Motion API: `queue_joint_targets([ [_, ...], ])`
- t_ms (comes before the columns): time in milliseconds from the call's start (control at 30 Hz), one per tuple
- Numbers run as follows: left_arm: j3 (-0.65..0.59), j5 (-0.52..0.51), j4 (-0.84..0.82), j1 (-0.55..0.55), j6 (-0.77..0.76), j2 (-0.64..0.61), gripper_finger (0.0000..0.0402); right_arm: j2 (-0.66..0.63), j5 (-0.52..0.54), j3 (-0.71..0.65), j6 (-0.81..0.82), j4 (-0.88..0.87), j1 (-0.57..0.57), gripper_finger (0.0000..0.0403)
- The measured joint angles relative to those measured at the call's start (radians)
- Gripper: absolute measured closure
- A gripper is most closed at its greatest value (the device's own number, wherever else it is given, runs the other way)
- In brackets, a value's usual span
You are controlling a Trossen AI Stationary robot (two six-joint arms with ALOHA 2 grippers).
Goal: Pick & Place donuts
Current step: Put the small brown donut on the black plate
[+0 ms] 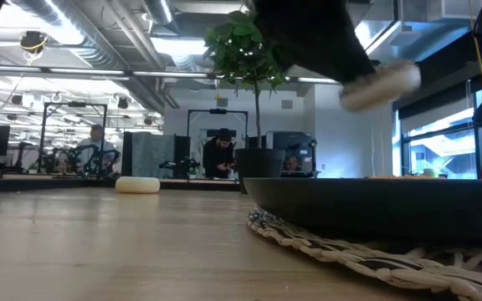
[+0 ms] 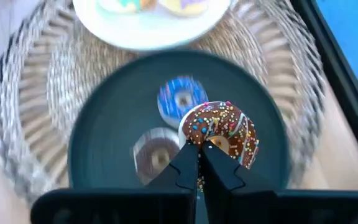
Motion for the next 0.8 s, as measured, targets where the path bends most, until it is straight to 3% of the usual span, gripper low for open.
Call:
queue_joint_targets([
  [233,0.101,0.007,-0.003,0.022,0.032,0.109,0.0399,0.0,-0.001,0.0,0.0,0.0,0.0,0.0273],
  [800,0.102,0.028,-0.005,0.026,-0.012,0.143,0.0386,0.0,-0.001,0.0,0.001,0.0,0.0,0.0273],
])
